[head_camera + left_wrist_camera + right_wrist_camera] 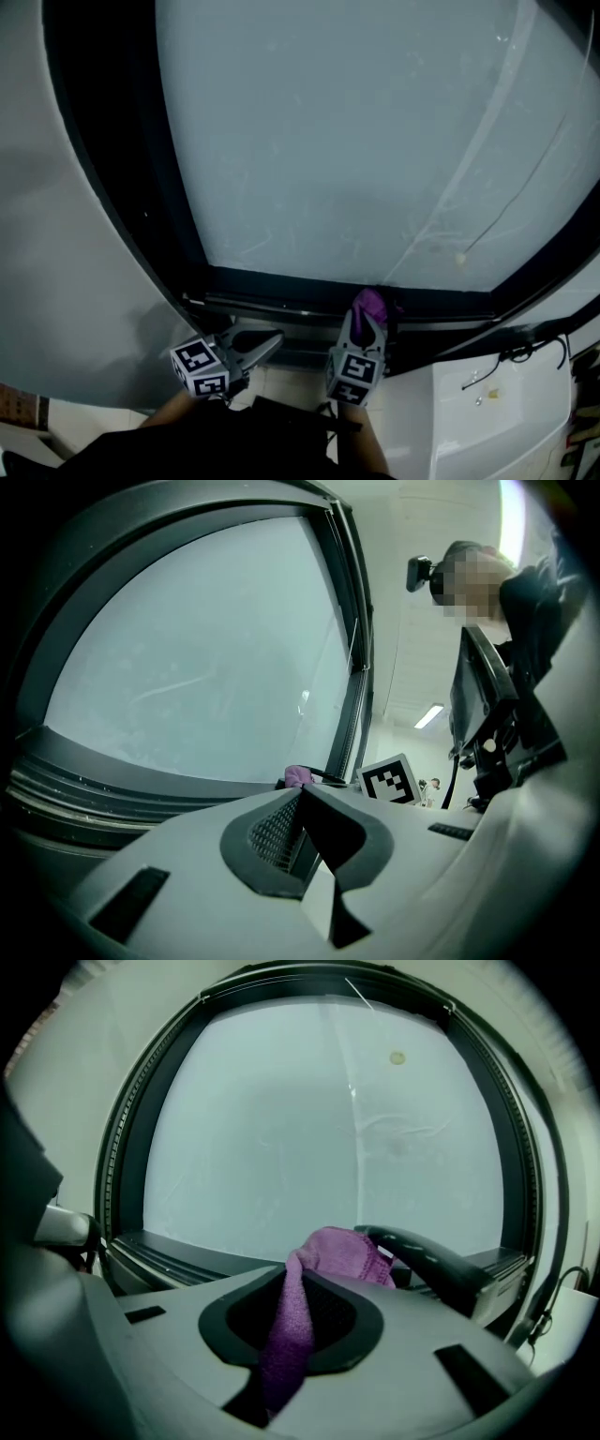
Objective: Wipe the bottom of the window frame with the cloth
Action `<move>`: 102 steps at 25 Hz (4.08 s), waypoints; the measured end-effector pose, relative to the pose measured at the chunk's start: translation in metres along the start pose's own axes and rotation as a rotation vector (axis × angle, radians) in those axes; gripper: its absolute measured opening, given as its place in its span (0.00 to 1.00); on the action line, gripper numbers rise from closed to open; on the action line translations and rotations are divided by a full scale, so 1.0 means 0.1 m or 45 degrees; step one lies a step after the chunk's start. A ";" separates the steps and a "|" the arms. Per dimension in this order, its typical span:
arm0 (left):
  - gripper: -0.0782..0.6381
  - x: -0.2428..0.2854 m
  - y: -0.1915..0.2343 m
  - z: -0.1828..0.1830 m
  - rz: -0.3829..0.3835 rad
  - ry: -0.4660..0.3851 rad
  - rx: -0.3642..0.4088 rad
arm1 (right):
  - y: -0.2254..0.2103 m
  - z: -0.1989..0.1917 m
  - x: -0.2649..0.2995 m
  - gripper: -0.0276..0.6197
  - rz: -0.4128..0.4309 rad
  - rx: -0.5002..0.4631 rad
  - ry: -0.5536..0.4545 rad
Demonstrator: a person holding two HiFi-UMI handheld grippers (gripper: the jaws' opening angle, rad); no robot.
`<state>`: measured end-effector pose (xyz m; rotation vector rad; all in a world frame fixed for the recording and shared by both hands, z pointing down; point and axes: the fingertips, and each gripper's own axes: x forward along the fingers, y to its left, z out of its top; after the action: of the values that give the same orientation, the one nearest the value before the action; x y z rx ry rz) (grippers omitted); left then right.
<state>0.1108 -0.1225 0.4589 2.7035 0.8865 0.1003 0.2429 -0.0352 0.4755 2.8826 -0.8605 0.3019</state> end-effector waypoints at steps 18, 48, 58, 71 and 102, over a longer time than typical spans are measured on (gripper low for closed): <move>0.11 -0.40 0.16 0.14 0.130 -0.115 0.020 | 0.19 0.31 0.25 0.14 0.126 -0.088 0.044; 0.11 -0.73 0.06 0.18 0.579 -0.261 -0.030 | 0.72 0.20 0.48 0.14 0.653 -0.195 0.230; 0.11 -1.03 0.05 0.24 0.680 -0.299 0.007 | 1.02 0.22 0.49 0.14 0.742 -0.237 0.238; 0.11 -1.39 0.00 0.22 0.782 -0.338 0.012 | 1.37 0.21 0.49 0.14 0.807 -0.327 0.225; 0.11 -1.98 -0.16 0.13 1.021 -0.423 0.020 | 2.25 0.21 0.43 0.14 1.040 -0.547 0.202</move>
<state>-0.0560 -0.2300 0.4464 2.7927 -0.3104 -0.1848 0.1567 -0.2489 0.4776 1.9723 -1.7703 0.3466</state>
